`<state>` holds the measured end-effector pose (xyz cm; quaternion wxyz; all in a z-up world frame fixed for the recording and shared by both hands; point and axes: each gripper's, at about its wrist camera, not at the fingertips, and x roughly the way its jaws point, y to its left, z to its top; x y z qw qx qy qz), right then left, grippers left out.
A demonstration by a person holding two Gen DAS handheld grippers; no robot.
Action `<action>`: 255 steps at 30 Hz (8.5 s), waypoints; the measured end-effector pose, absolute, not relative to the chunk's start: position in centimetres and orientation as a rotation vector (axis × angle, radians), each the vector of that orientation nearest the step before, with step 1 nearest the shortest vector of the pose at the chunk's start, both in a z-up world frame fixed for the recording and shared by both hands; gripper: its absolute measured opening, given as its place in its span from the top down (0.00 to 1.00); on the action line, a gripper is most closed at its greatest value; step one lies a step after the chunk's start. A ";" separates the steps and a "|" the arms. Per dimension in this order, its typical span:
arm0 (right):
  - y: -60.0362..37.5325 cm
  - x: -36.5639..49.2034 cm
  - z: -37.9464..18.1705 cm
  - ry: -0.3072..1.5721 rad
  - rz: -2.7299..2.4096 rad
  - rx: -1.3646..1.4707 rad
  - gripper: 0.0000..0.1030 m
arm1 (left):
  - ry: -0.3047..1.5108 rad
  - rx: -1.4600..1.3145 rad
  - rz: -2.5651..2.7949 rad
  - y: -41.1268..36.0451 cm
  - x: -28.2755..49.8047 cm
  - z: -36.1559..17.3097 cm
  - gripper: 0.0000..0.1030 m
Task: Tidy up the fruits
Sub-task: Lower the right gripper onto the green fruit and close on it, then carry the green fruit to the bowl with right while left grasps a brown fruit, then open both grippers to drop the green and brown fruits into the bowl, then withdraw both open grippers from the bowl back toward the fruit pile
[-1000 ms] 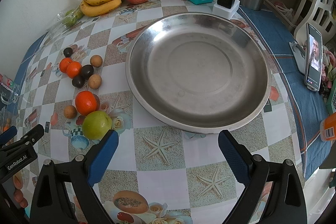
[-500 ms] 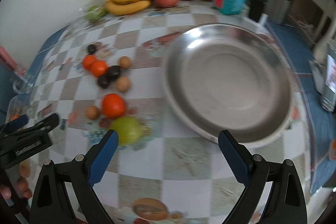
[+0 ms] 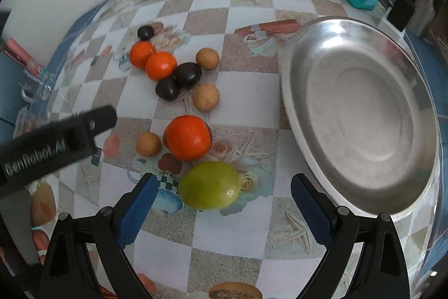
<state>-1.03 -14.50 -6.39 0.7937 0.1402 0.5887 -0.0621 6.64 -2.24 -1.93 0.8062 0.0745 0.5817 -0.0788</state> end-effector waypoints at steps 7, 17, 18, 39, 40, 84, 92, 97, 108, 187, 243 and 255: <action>-12.5 0.2 -7.8 1.322 -0.085 0.208 0.15 | 1.294 0.235 -0.154 -2.0 6.2 -3.9 0.00; -11.8 0.1 -8.4 1.325 -0.096 0.139 0.43 | 1.318 0.158 -0.178 -1.4 6.1 -4.1 0.00; -11.8 0.0 -8.4 1.326 -0.101 0.131 0.45 | 1.321 0.152 -0.181 -1.4 6.1 -4.1 0.00; -12.1 -0.4 -8.5 1.320 -0.095 0.155 0.45 | 1.370 -0.043 -0.373 -2.1 7.3 -5.4 0.38; -12.1 -0.4 -8.5 1.320 -0.095 0.155 0.45 | 1.369 -0.038 -0.379 -2.3 7.2 -5.6 0.46; -17.8 0.5 -2.0 1.101 -0.224 0.372 0.45 | 1.283 -0.063 -0.282 -1.6 9.2 -3.8 0.73; -20.3 2.2 -2.2 1.085 -0.291 0.394 0.45 | 1.258 -0.028 -0.279 -4.0 11.4 -2.4 0.73; -21.3 2.4 -2.2 1.083 -0.306 0.385 0.45 | 1.236 -0.009 -0.301 -6.1 12.1 -1.6 0.73; -25.4 0.5 -2.9 1.097 -0.393 0.430 0.45 | 1.192 0.062 -0.388 -10.4 10.6 -0.8 0.73; -29.3 -4.7 -1.3 1.051 -0.528 0.458 0.40 | 1.179 0.052 -0.368 -9.4 8.7 -0.4 0.44; -21.3 -3.1 -3.6 1.007 -0.322 0.381 0.08 | 1.143 0.117 -0.203 -2.0 6.7 -2.5 0.00; -18.1 -1.9 -3.0 1.005 -0.206 0.305 0.08 | 1.139 0.021 -0.148 1.0 7.4 -2.1 0.00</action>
